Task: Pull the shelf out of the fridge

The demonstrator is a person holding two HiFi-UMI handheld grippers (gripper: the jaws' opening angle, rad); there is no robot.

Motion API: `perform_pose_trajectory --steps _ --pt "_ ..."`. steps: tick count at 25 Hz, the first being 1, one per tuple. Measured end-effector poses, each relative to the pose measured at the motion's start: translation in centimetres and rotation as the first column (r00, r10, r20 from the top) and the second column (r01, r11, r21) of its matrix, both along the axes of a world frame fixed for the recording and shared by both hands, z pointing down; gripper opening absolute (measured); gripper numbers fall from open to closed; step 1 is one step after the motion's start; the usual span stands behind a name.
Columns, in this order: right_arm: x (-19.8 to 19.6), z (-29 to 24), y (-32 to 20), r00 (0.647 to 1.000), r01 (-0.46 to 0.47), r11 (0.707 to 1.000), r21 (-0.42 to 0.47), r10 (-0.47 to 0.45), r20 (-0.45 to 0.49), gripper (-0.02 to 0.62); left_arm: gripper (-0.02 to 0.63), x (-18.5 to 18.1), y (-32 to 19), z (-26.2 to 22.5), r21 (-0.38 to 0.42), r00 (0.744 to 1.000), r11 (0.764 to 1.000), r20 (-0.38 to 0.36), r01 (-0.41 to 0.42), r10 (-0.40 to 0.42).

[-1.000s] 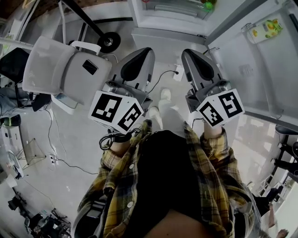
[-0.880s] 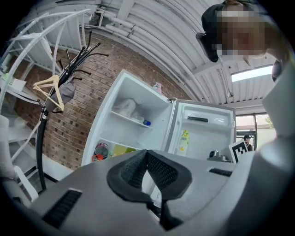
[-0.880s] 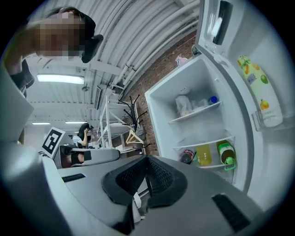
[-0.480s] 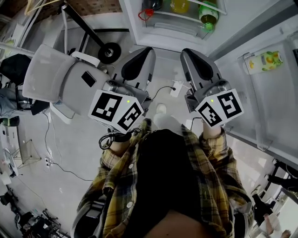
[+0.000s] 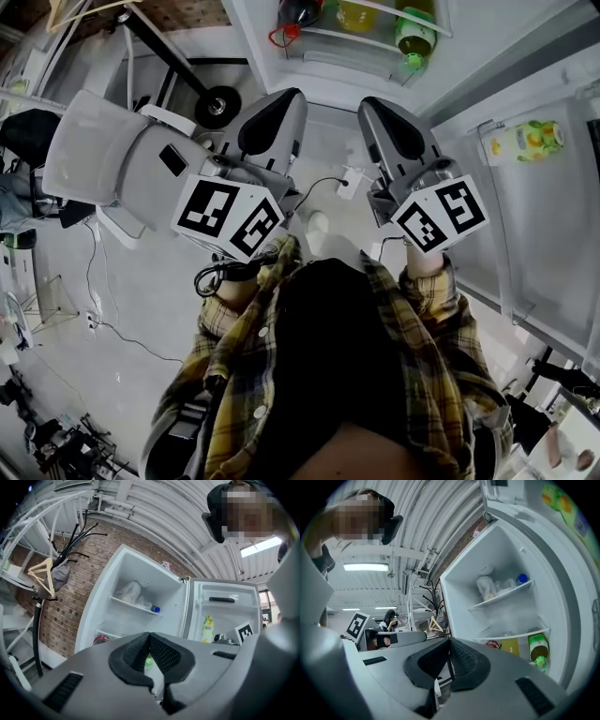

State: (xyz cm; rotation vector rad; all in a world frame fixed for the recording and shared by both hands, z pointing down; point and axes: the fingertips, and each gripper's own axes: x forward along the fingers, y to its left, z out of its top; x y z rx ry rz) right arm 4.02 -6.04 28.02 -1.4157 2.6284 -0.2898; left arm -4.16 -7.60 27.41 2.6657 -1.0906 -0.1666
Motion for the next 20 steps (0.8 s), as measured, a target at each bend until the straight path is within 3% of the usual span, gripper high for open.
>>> perform_pose_trajectory --steps 11,20 --pt "1.8 0.6 -4.2 0.999 -0.052 0.999 -0.015 0.052 0.01 0.02 0.005 2.1 -4.6 1.0 -0.022 0.998 0.998 -0.004 -0.057 0.057" --pt "3.7 1.2 -11.1 0.988 -0.155 0.987 -0.032 0.155 0.002 0.02 0.005 4.1 -12.2 1.8 -0.037 0.989 0.988 -0.014 -0.149 0.149"
